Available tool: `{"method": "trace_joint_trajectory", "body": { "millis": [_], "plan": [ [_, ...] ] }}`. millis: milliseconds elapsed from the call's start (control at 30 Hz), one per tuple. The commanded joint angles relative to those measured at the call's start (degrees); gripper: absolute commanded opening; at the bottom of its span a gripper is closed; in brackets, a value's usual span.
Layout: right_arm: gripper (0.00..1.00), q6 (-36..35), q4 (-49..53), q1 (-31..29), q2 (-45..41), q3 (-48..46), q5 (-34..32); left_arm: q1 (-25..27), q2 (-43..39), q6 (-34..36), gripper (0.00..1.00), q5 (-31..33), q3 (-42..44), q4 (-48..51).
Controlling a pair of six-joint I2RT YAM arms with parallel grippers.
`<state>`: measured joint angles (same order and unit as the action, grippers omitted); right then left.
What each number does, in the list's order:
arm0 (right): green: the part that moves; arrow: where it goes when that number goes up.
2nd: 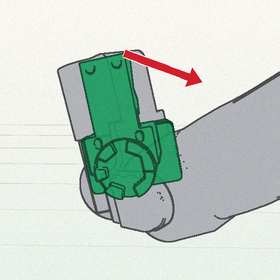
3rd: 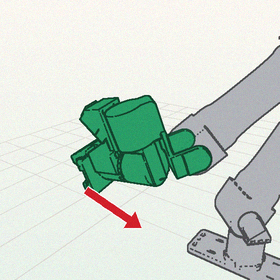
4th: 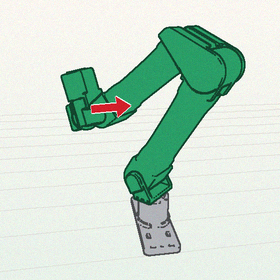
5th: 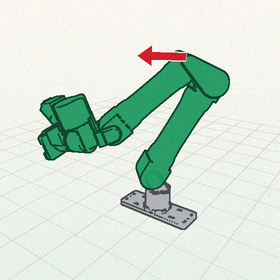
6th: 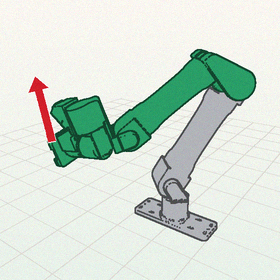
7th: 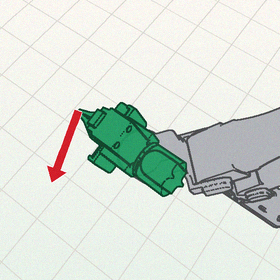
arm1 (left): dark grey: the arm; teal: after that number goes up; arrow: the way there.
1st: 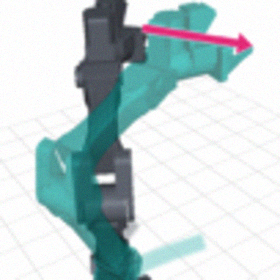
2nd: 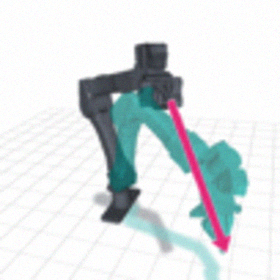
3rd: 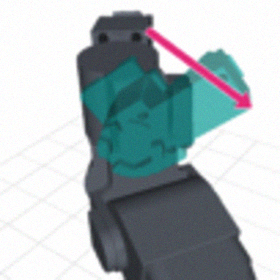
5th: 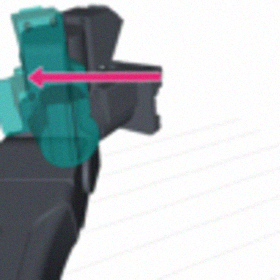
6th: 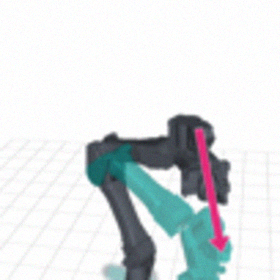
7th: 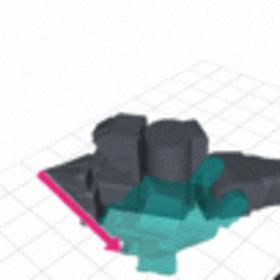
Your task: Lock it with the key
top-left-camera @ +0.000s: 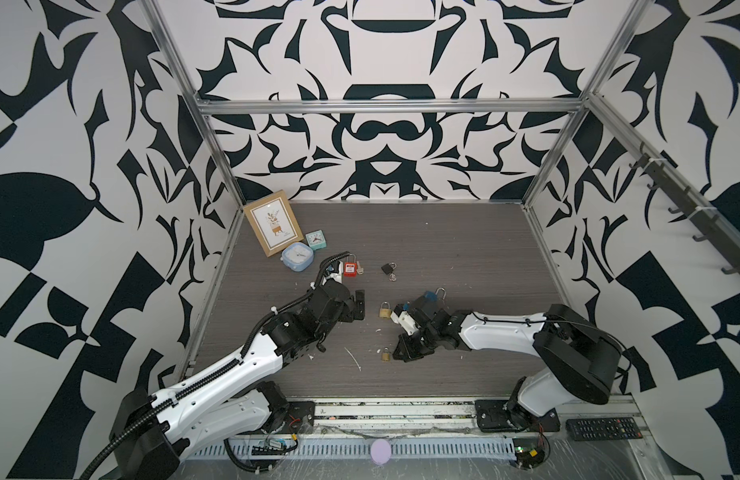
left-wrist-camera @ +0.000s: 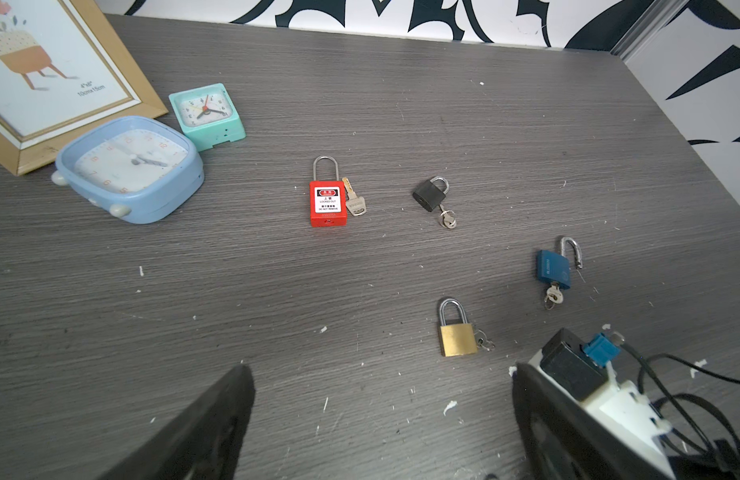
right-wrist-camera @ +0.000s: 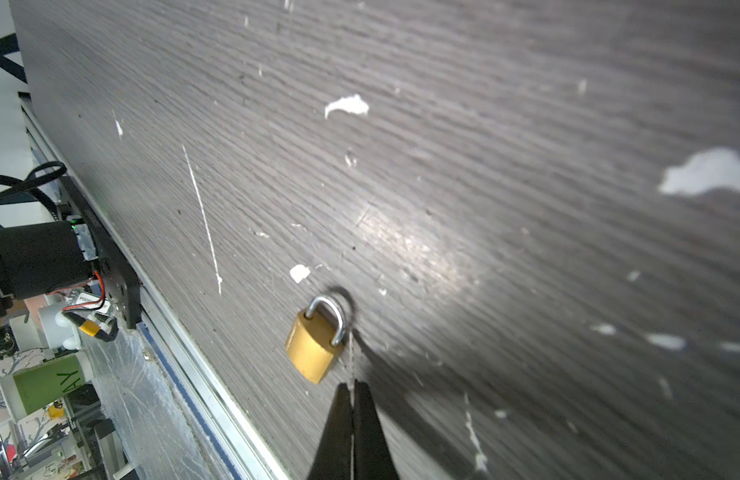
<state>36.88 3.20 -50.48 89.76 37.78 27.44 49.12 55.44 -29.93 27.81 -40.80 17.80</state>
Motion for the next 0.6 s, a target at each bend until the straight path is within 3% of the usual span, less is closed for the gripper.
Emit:
{"method": "trace_joint_trajectory", "body": {
  "millis": [0,567],
  "plan": [
    [0.09,0.2,0.4,-0.6,0.3,1.8,-0.2,-0.3,-1.1,0.4,0.99,0.1,0.6,-0.3],
    [0.28,-0.2,0.5,-1.1,0.9,3.2,0.0,-0.6,0.5,0.5,1.0,-0.5,0.0,-0.4]
  ]
}}
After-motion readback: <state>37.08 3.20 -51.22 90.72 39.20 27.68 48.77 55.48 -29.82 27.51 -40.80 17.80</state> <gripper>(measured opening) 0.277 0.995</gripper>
